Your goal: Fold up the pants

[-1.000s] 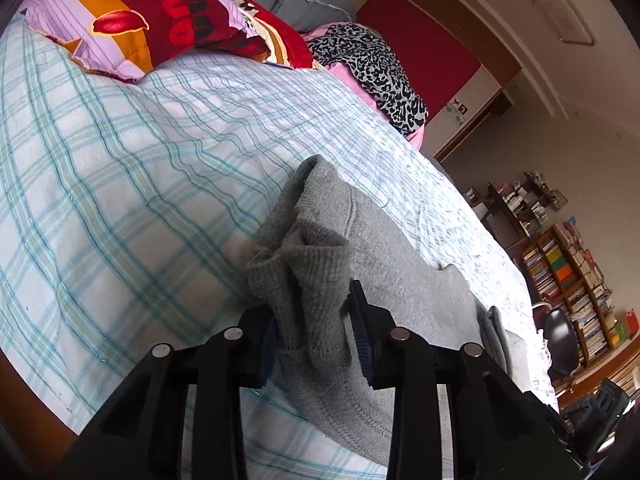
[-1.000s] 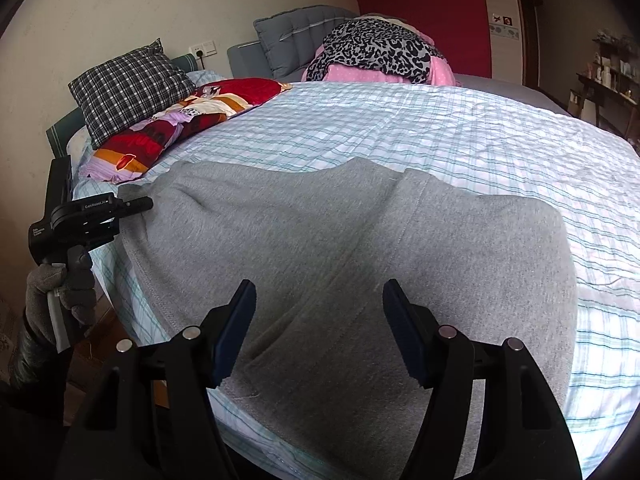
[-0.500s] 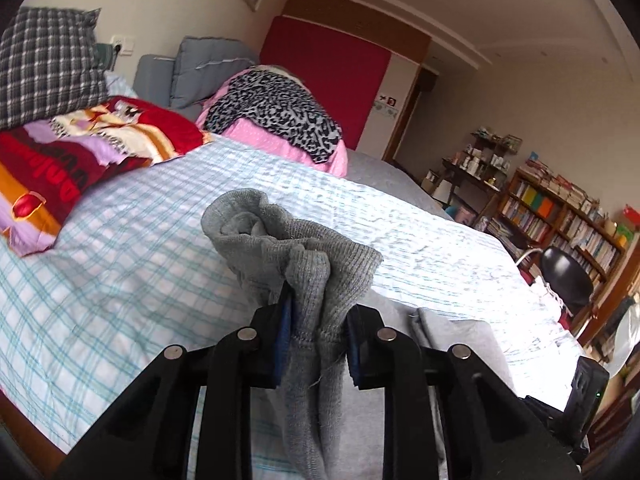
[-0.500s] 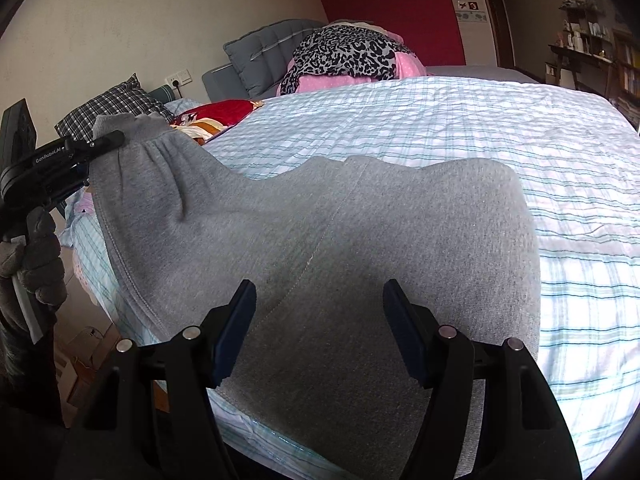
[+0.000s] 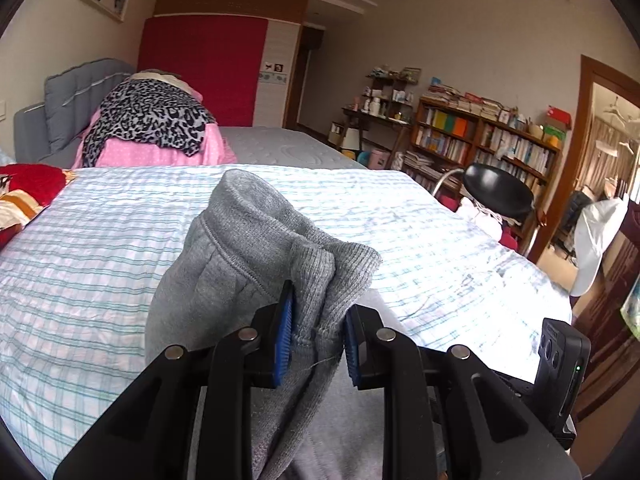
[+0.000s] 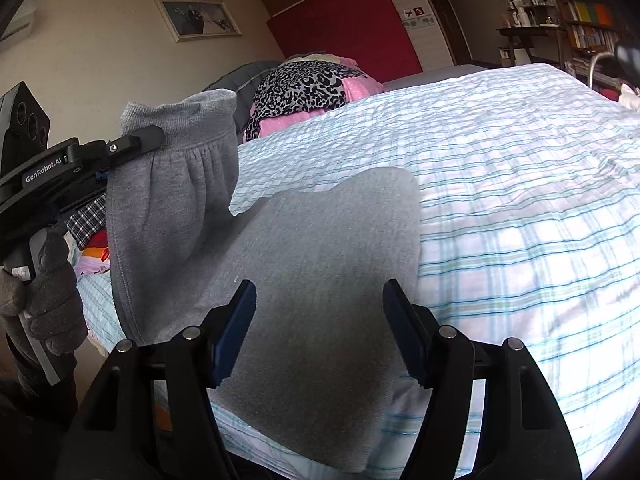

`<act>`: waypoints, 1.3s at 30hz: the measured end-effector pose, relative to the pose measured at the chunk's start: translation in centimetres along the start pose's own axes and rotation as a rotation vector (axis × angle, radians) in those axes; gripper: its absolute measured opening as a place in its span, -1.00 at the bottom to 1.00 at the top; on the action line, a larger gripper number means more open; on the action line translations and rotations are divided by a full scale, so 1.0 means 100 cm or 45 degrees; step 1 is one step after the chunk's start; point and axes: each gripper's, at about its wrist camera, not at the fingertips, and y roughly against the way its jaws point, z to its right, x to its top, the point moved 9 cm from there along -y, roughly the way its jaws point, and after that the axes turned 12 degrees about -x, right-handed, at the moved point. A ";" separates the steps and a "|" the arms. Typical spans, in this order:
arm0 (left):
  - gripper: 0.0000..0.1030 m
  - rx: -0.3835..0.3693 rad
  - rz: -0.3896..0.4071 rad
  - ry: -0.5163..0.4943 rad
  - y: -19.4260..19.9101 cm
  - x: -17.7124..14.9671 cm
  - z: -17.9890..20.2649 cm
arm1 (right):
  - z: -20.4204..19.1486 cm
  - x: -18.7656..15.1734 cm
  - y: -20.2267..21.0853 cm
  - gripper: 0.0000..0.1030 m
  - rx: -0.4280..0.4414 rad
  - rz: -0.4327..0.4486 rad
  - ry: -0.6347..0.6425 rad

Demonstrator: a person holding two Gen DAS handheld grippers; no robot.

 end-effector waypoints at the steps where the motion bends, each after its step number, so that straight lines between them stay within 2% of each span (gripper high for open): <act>1: -0.58 -0.015 -0.020 -0.019 -0.009 -0.002 0.009 | 0.004 0.000 0.001 0.31 -0.003 0.003 -0.016; 7: -0.58 -0.092 -0.139 -0.106 -0.055 -0.024 0.056 | 0.030 -0.003 0.011 0.31 -0.018 0.020 -0.075; 12: -0.58 -0.085 -0.208 -0.210 -0.085 -0.048 0.081 | 0.045 -0.008 0.015 0.31 -0.026 0.020 -0.114; 19: -0.58 -0.088 -0.321 -0.299 -0.113 -0.092 0.095 | 0.071 -0.012 0.023 0.31 -0.076 0.030 -0.173; 24: -0.58 -0.061 -0.336 -0.356 -0.119 -0.110 0.097 | 0.085 -0.012 0.023 0.31 -0.106 0.032 -0.220; 30: -0.58 -0.049 -0.303 -0.407 -0.118 -0.108 0.102 | 0.086 -0.011 0.022 0.31 -0.111 0.033 -0.219; 35: -0.55 -0.045 -0.362 -0.480 -0.127 -0.135 0.111 | 0.086 -0.010 0.019 0.31 -0.115 0.020 -0.227; 36: -0.43 -0.039 -0.364 -0.510 -0.128 -0.140 0.113 | 0.086 -0.011 0.019 0.31 -0.119 0.020 -0.226; 37: -0.19 -0.053 -0.362 -0.528 -0.127 -0.144 0.117 | 0.086 -0.010 0.019 0.31 -0.122 0.020 -0.226; 39: 0.15 -0.110 -0.355 -0.555 -0.125 -0.146 0.127 | 0.087 -0.008 0.018 0.31 -0.131 0.025 -0.228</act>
